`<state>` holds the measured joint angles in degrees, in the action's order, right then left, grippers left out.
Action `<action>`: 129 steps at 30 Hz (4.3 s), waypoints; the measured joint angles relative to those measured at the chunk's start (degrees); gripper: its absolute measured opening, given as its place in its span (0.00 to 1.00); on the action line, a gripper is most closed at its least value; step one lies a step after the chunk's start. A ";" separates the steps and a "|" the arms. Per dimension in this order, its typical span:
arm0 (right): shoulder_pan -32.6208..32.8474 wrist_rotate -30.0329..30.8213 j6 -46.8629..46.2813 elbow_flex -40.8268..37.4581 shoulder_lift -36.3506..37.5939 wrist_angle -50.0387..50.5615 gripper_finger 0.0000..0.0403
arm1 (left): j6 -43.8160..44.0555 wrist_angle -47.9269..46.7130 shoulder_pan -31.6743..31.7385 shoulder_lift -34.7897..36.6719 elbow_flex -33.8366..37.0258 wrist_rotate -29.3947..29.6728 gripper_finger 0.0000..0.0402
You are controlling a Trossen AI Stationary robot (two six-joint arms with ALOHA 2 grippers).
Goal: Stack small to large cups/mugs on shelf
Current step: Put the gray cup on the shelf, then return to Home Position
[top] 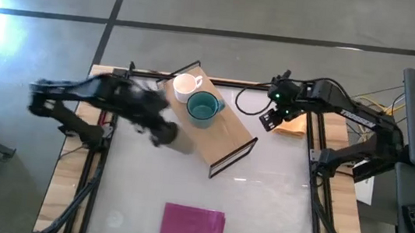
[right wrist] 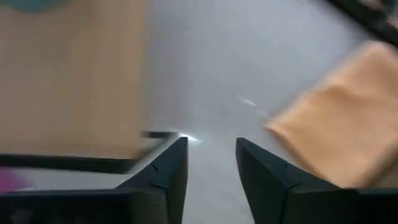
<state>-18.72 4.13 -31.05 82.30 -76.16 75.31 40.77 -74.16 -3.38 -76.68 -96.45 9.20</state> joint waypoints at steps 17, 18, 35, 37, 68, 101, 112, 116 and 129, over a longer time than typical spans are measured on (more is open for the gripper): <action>6.61 -8.63 -6.49 -9.39 7.64 -20.37 0.02 | -15.69 -2.43 3.64 -27.08 -28.92 2.01 0.00; 7.29 -8.65 -6.50 -9.47 7.33 -21.42 0.02 | -15.72 -2.74 3.92 -28.07 -29.31 1.81 0.00; 13.09 -9.79 -7.97 -9.58 -0.96 -30.85 0.02 | -16.71 -2.78 5.40 -32.22 -31.33 -1.02 0.00; 13.24 -10.40 -7.97 -9.58 -1.41 -31.18 0.02 | -16.69 -2.62 5.56 -32.25 -31.31 -1.02 0.00; 14.47 -10.04 -9.48 -13.14 -2.65 -39.20 0.02 | -17.17 1.68 6.43 -32.18 -30.18 -2.87 0.18; 12.23 -7.12 -10.06 -1.51 13.05 -25.82 0.02 | -19.13 8.03 4.02 -16.64 -33.56 -0.89 0.18; 29.15 -11.53 11.76 -7.33 24.35 -47.84 0.02 | -29.12 33.74 -5.79 -0.88 -6.58 -3.43 0.18; 33.31 -1.74 8.87 -16.88 26.23 -51.72 0.02 | -28.94 55.52 -5.71 9.09 13.91 -8.70 0.18; 24.68 -0.92 17.26 -37.61 62.62 -51.69 0.02 | -33.11 61.58 5.77 44.49 46.08 -6.32 0.18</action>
<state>5.96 3.21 -13.80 44.70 -13.53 23.62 7.66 -12.58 2.40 -32.19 -50.37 2.88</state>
